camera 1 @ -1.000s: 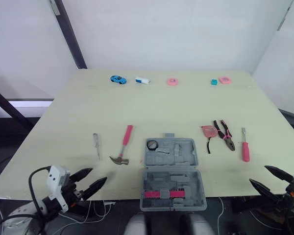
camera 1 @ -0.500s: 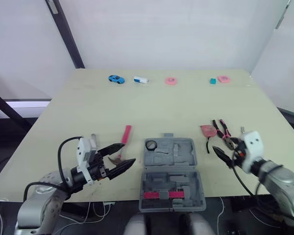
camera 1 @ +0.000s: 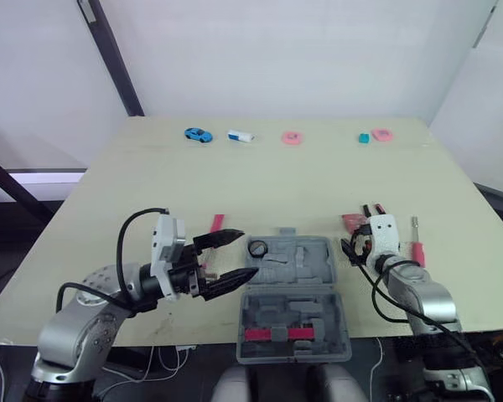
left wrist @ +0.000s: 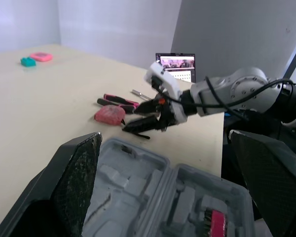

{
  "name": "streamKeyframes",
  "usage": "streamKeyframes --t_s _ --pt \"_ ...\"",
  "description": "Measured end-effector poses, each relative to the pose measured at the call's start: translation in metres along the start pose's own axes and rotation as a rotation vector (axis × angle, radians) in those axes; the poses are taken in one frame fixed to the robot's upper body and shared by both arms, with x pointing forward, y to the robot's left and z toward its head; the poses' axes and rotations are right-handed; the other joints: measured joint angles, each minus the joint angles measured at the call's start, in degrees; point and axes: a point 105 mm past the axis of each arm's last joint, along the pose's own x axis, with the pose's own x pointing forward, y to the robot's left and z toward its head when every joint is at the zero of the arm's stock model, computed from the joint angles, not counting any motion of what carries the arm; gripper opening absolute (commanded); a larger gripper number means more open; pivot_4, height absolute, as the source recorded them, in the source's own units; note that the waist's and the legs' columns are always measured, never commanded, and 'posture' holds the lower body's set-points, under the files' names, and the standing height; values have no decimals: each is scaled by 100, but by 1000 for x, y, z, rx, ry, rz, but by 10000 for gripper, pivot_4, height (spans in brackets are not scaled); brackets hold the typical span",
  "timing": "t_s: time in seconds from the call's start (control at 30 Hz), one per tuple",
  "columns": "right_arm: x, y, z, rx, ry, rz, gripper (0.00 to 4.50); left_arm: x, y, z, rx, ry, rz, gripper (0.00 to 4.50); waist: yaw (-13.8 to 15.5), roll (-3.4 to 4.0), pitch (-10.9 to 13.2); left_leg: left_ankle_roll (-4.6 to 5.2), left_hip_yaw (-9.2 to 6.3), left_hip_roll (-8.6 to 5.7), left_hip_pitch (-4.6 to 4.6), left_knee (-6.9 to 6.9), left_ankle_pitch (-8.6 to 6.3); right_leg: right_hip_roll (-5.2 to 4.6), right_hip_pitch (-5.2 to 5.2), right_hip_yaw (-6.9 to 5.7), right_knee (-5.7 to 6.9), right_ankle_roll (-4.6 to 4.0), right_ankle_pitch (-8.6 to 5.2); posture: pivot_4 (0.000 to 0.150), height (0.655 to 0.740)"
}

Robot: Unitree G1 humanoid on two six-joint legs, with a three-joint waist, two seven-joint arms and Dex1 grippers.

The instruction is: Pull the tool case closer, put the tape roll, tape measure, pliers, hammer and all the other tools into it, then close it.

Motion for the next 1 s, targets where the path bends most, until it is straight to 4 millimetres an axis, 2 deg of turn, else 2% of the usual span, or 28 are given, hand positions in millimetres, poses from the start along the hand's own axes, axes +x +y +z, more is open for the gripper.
streamKeyframes --t_s 0.07,0.13,0.17,0.23,0.3,0.57,0.8,0.87,1.0 --pt "8 -1 -2 10 10 -11 32658 1 0 -1 -3 1 0 45000 -12 1 1 0 1 0 0 0 0 0 0 1 0 0 0 1500 7400" --pt "13 -4 -4 15 15 -20 22885 1 0 -2 -8 3 5 45000 -26 1 1 0 1 0 0 -2 0 0 0 2 0 -1 0 1500 7400" --pt "15 -5 -3 15 11 -25 15665 0 -1 -4 -14 6 9 45000 -35 1 1 0 1 0 0 -3 0 0 0 2 0 -1 1 1500 7400" --pt "18 -6 -2 12 6 -27 8207 0 -1 -4 -15 6 10 45000 -54 1 1 0 0 0 0 -3 0 0 0 1 0 -1 1 1500 7400" --pt "20 -5 -1 9 -1 -20 2733 -1 -1 -6 -20 8 14 45000 -98 1 1 0 -2 0 0 -4 0 0 0 1 0 -1 1 1500 7400" --pt "11 -9 -6 -14 -6 18 2733 -2 -2 -8 -25 -3 23 45000 -111 1 1 0 -1 -1 2 -13 0 -1 0 2 -2 0 0 1500 7400" --pt "-26 -9 -30 -49 -5 121 2733 -2 -8 -14 -46 2 -6 45000 -109 1 0 0 -1 1 8 -30 0 0 -1 3 -8 2 -2 1500 7400" --pt "-51 -8 -47 -62 16 160 2733 -2 -10 -15 -36 1 -14 45000 -91 1 0 0 -4 1 9 -33 0 -1 0 -1 -8 -3 -5 1500 7400" --pt "-76 -1 -62 -65 45 213 2733 -3 -10 -18 -33 14 -20 45000 -97 -1 -1 0 -2 4 13 -33 0 -1 -1 2 -11 -3 -7 1500 7400"
